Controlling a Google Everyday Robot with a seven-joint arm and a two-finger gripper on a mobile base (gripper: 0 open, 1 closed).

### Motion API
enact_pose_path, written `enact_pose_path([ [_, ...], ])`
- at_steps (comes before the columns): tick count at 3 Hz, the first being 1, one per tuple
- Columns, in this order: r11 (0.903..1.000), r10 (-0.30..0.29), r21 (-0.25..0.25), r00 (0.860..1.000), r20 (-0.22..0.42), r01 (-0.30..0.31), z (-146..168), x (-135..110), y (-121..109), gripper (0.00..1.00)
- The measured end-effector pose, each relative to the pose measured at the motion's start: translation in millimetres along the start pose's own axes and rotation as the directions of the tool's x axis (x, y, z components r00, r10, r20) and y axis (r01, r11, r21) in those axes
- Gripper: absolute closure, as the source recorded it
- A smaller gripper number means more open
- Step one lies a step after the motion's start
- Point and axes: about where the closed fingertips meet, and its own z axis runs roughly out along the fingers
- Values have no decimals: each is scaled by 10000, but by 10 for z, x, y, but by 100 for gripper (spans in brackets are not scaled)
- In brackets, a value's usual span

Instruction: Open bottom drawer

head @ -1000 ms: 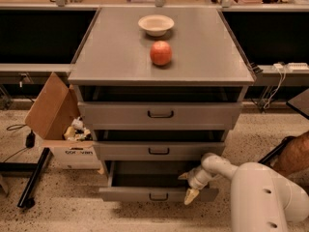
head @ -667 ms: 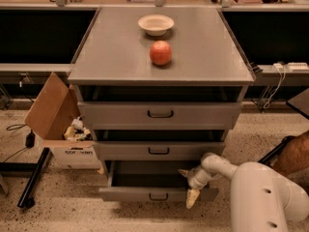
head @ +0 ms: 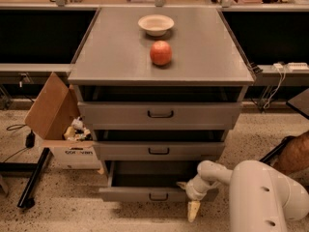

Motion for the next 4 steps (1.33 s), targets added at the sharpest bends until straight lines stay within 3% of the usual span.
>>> enact_pose_path([
  [1, 9990, -46, -452, 9998, -188, 37, -45, -52, 404, 27],
  [2, 9974, 7, -717, 9998, -179, -20, -63, -65, 617, 50],
  [3, 9974, 17, -715, 9998, -175, -30, -88, -80, 631, 73],
  [4, 9974, 17, -717, 9998, -175, -30, -87, -81, 630, 74],
])
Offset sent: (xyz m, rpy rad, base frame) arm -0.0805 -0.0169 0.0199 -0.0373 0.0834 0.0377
